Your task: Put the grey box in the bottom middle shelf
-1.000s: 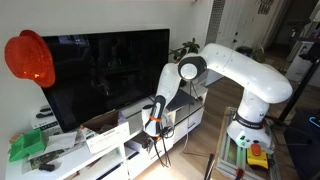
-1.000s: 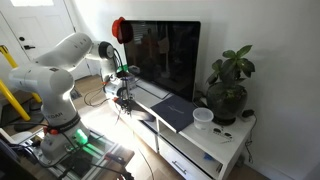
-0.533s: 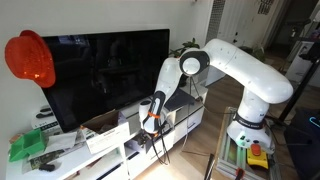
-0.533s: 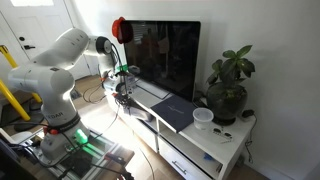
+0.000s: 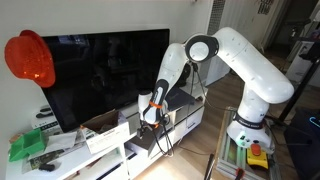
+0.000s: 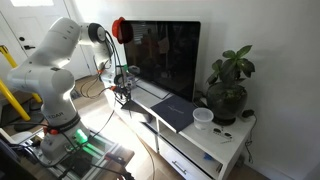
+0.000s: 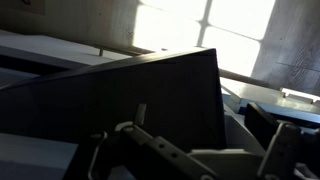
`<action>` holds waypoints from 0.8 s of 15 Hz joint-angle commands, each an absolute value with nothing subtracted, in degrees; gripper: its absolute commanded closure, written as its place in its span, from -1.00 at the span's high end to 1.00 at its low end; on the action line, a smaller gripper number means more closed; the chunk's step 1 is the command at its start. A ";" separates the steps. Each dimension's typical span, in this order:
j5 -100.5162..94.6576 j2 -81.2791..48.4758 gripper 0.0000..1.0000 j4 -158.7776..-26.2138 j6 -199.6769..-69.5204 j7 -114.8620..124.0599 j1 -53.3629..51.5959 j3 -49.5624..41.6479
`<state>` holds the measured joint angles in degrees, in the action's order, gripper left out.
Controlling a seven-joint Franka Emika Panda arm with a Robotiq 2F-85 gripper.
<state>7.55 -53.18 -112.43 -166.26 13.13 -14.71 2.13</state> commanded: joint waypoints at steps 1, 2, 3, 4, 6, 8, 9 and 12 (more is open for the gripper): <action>6.11 -52.85 1.00 -113.93 -165.22 12.96 -15.32 0.83; 5.88 -52.44 1.00 -114.48 -165.44 13.16 -15.59 0.42; 5.71 -51.78 1.00 -115.10 -165.33 13.16 -15.63 0.32; 5.42 -49.81 1.00 -116.68 -164.52 12.83 -15.53 0.52; 3.92 -45.15 1.00 -120.67 -164.64 10.30 -14.84 1.51; 1.14 -38.81 1.00 -125.92 -164.87 6.99 -15.13 1.65; 0.07 -36.25 1.00 -127.61 -164.58 6.80 -16.08 1.00; -3.66 -26.99 1.00 -133.24 -162.14 9.05 -19.91 -2.30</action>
<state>-0.06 -38.14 -124.85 -165.25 7.65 -16.12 0.89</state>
